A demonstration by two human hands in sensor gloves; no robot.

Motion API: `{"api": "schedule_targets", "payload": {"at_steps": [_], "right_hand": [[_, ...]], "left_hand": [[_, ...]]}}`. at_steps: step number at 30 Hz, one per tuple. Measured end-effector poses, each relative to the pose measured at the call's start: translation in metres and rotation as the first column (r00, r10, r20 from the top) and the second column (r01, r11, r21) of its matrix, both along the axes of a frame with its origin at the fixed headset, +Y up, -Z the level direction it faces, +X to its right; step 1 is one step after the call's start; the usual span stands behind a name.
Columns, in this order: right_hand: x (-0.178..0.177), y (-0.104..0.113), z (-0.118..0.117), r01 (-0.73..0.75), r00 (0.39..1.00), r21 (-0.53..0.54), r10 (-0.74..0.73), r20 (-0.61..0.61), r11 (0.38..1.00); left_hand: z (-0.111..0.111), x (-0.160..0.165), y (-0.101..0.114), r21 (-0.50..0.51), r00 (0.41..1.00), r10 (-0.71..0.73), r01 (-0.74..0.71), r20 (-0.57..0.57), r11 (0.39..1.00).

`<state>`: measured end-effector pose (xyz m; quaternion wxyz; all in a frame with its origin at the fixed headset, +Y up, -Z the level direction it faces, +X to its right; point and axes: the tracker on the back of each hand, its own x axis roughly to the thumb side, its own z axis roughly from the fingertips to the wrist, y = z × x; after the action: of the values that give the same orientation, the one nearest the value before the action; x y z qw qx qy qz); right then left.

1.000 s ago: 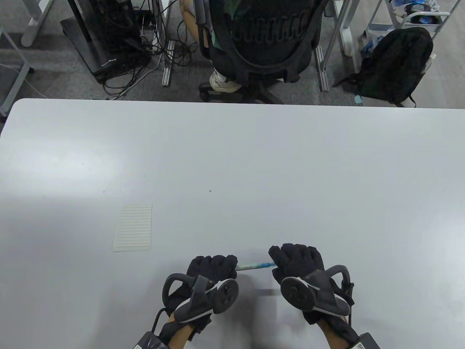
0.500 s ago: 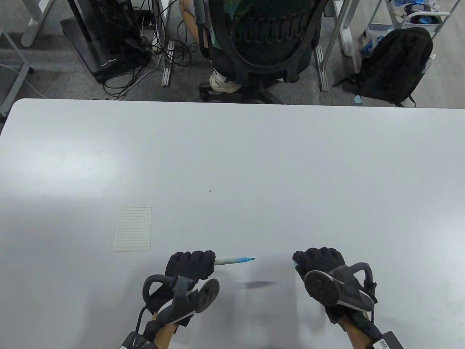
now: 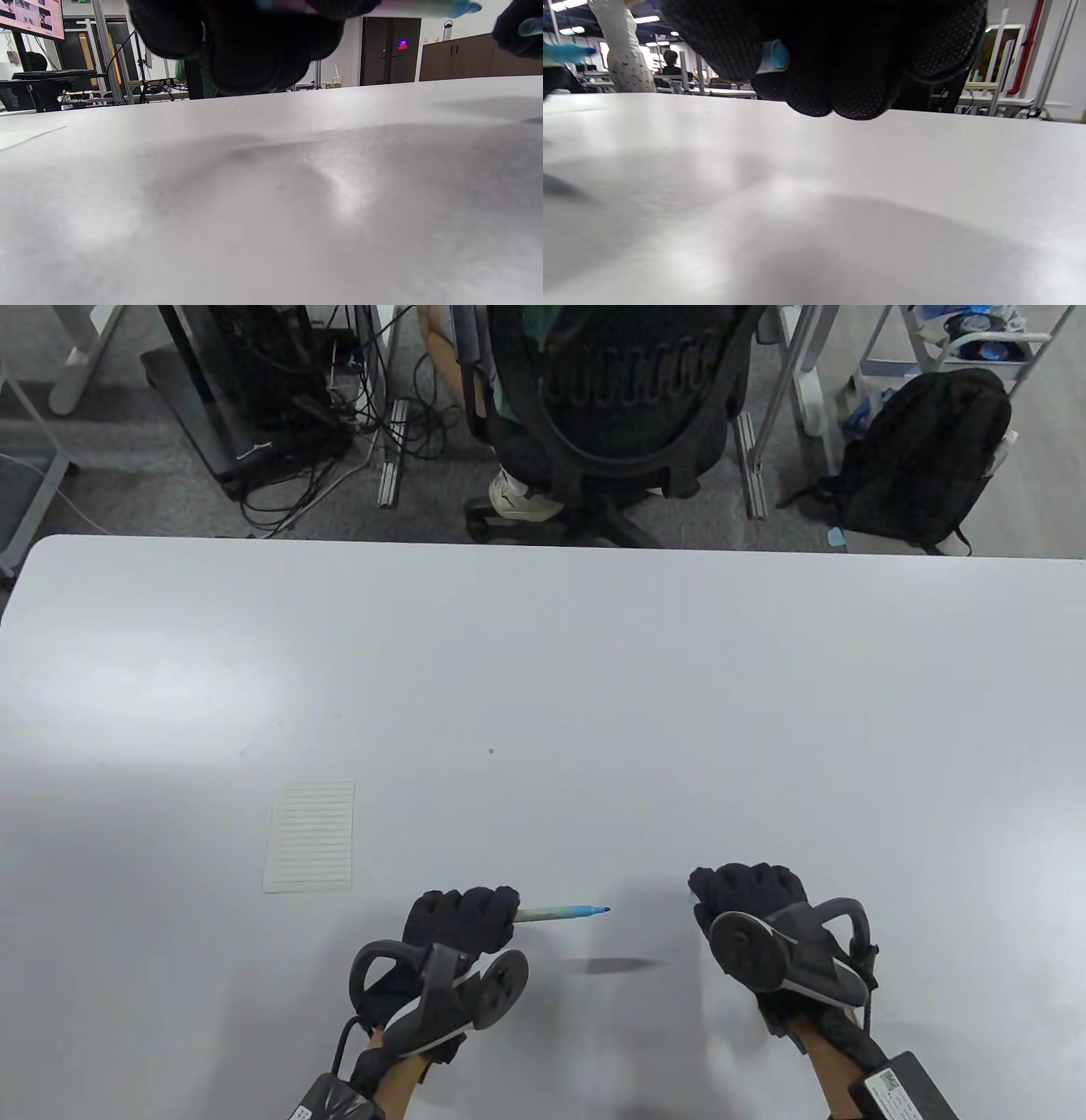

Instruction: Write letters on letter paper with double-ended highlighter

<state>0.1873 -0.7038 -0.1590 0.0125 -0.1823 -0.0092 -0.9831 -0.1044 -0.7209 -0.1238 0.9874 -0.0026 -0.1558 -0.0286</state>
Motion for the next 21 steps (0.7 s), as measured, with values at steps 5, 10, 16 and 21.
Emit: {"api": "schedule_targets", "payload": {"at_steps": [5, 10, 16, 21], "right_hand": [[0.004, -0.007, -0.019, -0.069, 0.996, -0.011, 0.069, 0.059, 0.998], [0.006, -0.019, -0.036, -0.109, 0.986, -0.017, 0.111, 0.124, 0.994], [0.006, -0.026, -0.045, -0.157, 0.976, -0.019, 0.158, 0.151, 0.987], [0.008, -0.026, -0.050, -0.206, 0.966, 0.003, 0.202, 0.158, 0.979]], "left_hand": [[0.000, 0.000, -0.001, -0.007, 1.000, 0.004, -0.004, 0.002, 1.000], [0.000, 0.001, 0.000, -0.015, 1.000, 0.006, -0.006, 0.008, 1.000], [0.000, 0.002, 0.000, -0.021, 1.000, 0.009, -0.009, 0.015, 1.000], [-0.001, 0.002, 0.001, -0.030, 1.000, 0.012, -0.011, 0.015, 0.999]]}}
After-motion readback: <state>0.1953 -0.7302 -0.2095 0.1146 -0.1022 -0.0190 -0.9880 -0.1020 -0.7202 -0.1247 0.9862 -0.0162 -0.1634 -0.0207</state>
